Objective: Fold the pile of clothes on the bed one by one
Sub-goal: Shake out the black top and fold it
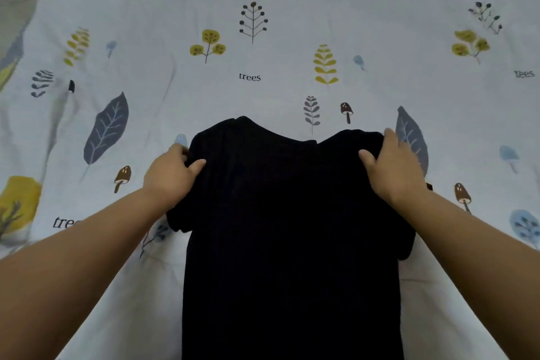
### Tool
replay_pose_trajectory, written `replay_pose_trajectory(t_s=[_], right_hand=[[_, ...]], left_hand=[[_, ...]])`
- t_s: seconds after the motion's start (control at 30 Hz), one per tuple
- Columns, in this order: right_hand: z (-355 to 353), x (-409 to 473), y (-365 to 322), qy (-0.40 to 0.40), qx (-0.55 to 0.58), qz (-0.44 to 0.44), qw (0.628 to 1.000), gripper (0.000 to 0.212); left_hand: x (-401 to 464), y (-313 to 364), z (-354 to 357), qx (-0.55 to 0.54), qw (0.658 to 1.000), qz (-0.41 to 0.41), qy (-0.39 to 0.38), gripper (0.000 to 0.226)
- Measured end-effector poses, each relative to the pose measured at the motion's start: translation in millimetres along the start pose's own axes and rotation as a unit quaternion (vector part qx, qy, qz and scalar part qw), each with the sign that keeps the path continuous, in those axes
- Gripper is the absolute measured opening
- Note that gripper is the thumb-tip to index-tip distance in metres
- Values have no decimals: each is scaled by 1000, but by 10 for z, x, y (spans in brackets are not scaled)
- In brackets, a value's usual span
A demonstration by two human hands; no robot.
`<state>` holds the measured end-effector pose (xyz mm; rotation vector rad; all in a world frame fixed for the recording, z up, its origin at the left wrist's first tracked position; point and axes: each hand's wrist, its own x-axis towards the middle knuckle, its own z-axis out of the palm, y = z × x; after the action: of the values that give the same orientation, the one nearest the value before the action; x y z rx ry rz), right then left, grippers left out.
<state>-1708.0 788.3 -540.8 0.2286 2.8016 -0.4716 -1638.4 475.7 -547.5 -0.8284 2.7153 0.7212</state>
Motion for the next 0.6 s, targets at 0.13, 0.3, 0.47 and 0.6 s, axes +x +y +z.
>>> replay_pose_trajectory(t_s=[0.13,0.3,0.47,0.6], right_hand=[[-127,254,8,28,-7,-33,999,23],[-339,415,-28,143,68,-13,987,30],[-98,1,-165,169,11,-73,983,72],[368,-542,2,30,-166,-216,962,70]], left_hand=[[187,5,-79,-16,996,41,82,20],[317,34,-188,-34,979,15,201,25],[16,208,39,49,967,121,220,52],[-337,75,355,232,921,306,63,60]])
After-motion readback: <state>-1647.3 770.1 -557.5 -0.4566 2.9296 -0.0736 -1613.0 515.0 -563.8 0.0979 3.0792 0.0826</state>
